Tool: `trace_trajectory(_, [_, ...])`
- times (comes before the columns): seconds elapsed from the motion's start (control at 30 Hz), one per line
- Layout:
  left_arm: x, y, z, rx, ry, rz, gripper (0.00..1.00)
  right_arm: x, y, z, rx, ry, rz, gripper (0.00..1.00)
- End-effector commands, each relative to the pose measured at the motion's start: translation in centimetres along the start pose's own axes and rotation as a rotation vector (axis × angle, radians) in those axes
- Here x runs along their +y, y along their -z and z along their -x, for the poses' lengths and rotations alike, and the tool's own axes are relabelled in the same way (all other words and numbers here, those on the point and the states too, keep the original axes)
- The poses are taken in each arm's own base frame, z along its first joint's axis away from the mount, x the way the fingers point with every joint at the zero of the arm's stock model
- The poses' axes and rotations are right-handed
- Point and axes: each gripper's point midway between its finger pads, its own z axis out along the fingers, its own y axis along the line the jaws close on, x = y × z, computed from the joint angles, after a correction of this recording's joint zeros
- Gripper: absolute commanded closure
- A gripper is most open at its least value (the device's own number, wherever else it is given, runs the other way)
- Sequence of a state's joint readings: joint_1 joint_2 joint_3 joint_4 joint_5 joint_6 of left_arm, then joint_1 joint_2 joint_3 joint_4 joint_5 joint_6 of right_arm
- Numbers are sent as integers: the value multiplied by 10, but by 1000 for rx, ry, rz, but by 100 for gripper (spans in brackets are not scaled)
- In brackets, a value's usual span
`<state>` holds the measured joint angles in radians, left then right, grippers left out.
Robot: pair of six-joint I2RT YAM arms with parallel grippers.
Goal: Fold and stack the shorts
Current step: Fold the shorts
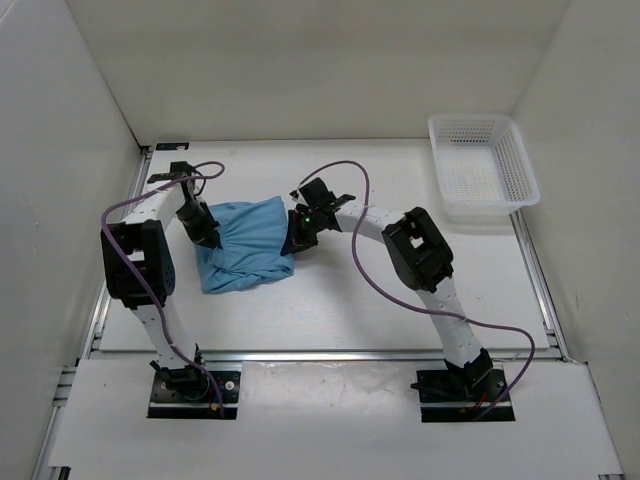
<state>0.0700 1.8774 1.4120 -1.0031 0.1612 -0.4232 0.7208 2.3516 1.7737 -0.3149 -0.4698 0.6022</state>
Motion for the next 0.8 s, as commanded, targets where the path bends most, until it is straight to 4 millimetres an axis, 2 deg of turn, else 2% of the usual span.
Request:
trace_trajectory(0.0, [1,6,4,-37,-24,-10,90,-6,26,20,-111,-48,-37,100])
trace_trajectory(0.03, [-3,3,0,-22,-52,-16,90,-27,30,14,-122,-86,-77,100])
trace_trajectory(0.07, [-12,2,-6,-11,-87,-30,90,-25,43,15,-146,-96,-84,100])
trace_trajectory(0.1, [-22,0,-9,5,-113,-55,90,-32,50,13,-153,-109,-101,100])
trace_trajectory(0.13, [-28,-1,-13,13,-131,-65,90,-49,55,2,-143,-127,-136,100])
trace_trajectory(0.17, [-41,-3,-20,23,-172,-68,90,-52,70,2,-169,-111,-166,100])
trace_trajectory(0.2, [-47,-4,-26,28,-195,-70,90,-54,75,-2,-174,-99,-182,100])
trace_trajectory(0.3, [-73,-6,-41,42,-250,-88,90,-66,96,-29,-155,-88,-257,100])
trace_trajectory(0.4, [-85,-6,-52,62,-275,-109,90,-70,117,-44,-171,-94,-311,100])
trace_trajectory(0.43, [-89,-2,-54,51,-286,-118,90,-65,128,-45,-188,-88,-314,93])
trace_trajectory(0.47, [-88,1,-55,51,-286,-118,90,-66,130,-53,-180,-86,-328,79])
trace_trajectory(0.53, [-87,14,-53,14,-282,-114,90,-62,141,-55,-207,-73,-353,50])
trace_trajectory(0.57, [-86,20,-50,-5,-284,-103,90,-59,143,-54,-219,-60,-360,27])
trace_trajectory(0.6, [-85,23,-48,-23,-285,-94,90,-63,144,-57,-212,-66,-379,22])
trace_trajectory(0.67, [-79,26,-44,-48,-274,-58,90,-60,145,-59,-212,-57,-385,19])
trace_trajectory(0.77, [-66,9,-45,-32,-246,6,90,-66,139,-62,-193,-66,-397,17])
